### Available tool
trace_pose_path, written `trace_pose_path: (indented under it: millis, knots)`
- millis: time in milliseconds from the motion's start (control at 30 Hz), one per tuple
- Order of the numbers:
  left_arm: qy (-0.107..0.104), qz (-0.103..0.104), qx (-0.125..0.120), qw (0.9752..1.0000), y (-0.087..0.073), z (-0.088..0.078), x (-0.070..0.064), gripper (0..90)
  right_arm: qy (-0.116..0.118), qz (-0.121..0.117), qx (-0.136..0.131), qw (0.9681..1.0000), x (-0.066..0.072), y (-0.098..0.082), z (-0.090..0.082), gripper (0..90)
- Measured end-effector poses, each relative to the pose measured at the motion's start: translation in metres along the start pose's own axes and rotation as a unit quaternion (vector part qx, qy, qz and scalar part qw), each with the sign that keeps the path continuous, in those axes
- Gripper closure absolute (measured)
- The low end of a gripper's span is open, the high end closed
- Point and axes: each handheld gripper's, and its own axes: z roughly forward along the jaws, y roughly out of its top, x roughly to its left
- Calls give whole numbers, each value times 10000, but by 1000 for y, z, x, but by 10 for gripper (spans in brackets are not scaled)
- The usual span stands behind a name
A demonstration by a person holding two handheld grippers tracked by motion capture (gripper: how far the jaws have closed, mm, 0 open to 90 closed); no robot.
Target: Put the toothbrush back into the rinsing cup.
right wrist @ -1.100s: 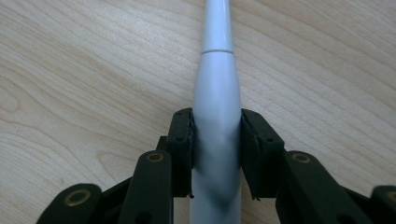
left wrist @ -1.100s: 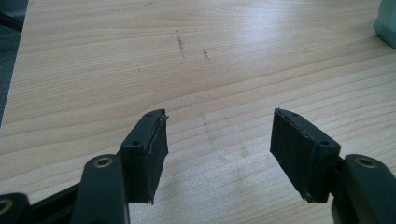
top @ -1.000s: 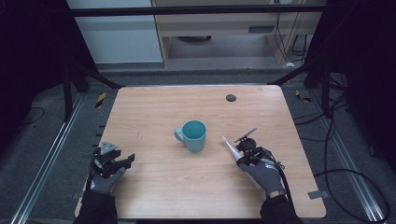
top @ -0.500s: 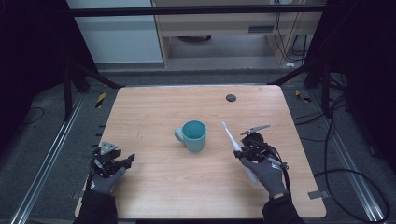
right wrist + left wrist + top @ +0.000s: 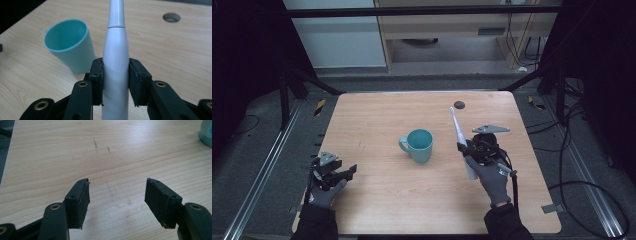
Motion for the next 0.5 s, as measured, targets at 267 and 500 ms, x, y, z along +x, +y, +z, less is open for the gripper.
trace_pose_path:
  millis: [267, 500]
  knots:
    - [-3, 3, -7, 10000, 0, 0, 0, 357, 1, 64, -583, 9983, 9, 13, 0, 668]
    - [-11, -10, -10, 10000, 0, 0, 0, 357, -24, 146, -1155, 9932, 20, 25, 0, 668]
